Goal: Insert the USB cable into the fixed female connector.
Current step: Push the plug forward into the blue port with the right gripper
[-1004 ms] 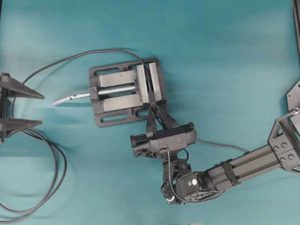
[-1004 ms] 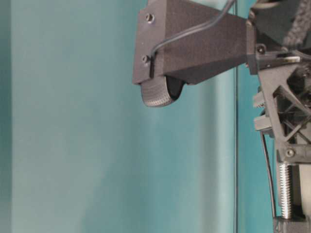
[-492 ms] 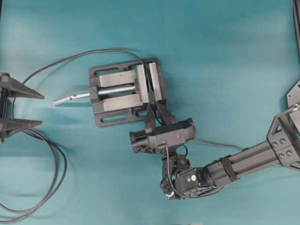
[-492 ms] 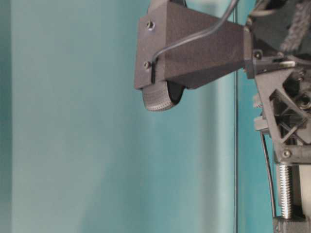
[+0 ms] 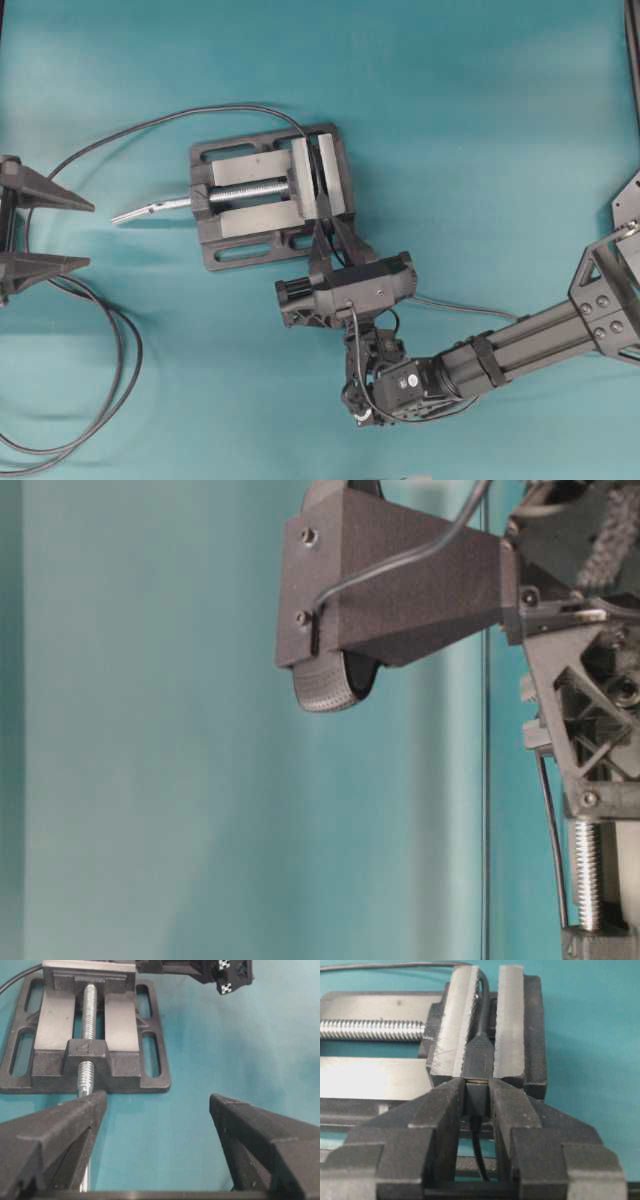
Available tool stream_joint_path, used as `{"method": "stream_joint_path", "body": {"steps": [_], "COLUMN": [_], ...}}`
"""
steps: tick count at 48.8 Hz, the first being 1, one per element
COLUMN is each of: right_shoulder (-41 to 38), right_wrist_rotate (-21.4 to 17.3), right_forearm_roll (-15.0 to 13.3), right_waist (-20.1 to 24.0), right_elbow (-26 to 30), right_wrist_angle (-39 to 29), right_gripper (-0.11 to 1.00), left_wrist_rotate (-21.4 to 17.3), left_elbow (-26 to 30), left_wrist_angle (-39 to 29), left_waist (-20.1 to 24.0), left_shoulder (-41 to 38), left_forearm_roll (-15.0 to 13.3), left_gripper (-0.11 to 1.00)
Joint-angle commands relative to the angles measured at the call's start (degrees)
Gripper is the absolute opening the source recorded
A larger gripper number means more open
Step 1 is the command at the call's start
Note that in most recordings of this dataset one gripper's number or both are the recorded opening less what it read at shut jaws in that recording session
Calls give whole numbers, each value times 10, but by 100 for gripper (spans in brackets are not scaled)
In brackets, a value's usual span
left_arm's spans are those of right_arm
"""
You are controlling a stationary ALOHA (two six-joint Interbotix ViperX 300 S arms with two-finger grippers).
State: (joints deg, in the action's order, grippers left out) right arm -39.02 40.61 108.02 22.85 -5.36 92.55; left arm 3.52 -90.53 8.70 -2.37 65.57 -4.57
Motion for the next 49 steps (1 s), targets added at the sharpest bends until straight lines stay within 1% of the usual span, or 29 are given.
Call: {"method": "stream_joint_path", "body": {"steps": [1, 6, 21, 44, 49], "right_shoulder": [28, 28, 33, 33, 33], "right_wrist_rotate": [2, 1, 0, -4, -4], "right_forearm_roll": [-15, -15, -11, -10, 2], "right_waist": [-82, -82, -81, -59, -56], "right_elbow": [4, 4, 1, -4, -4], "right_wrist_angle": [4, 1, -51, -55, -54], "right_gripper": [20, 20, 20, 20, 21], "left_wrist_rotate": [4, 4, 4, 4, 4], "left_elbow": [7, 7, 7, 7, 7], "left_wrist_angle": [4, 4, 4, 4, 4], "left_waist": [1, 1, 1, 1, 1], "left_shoulder": [-6, -6, -6, -6, -6], "left_forearm_roll": [2, 2, 2, 2, 2], "left_gripper": [99, 99, 99, 99, 99]}}
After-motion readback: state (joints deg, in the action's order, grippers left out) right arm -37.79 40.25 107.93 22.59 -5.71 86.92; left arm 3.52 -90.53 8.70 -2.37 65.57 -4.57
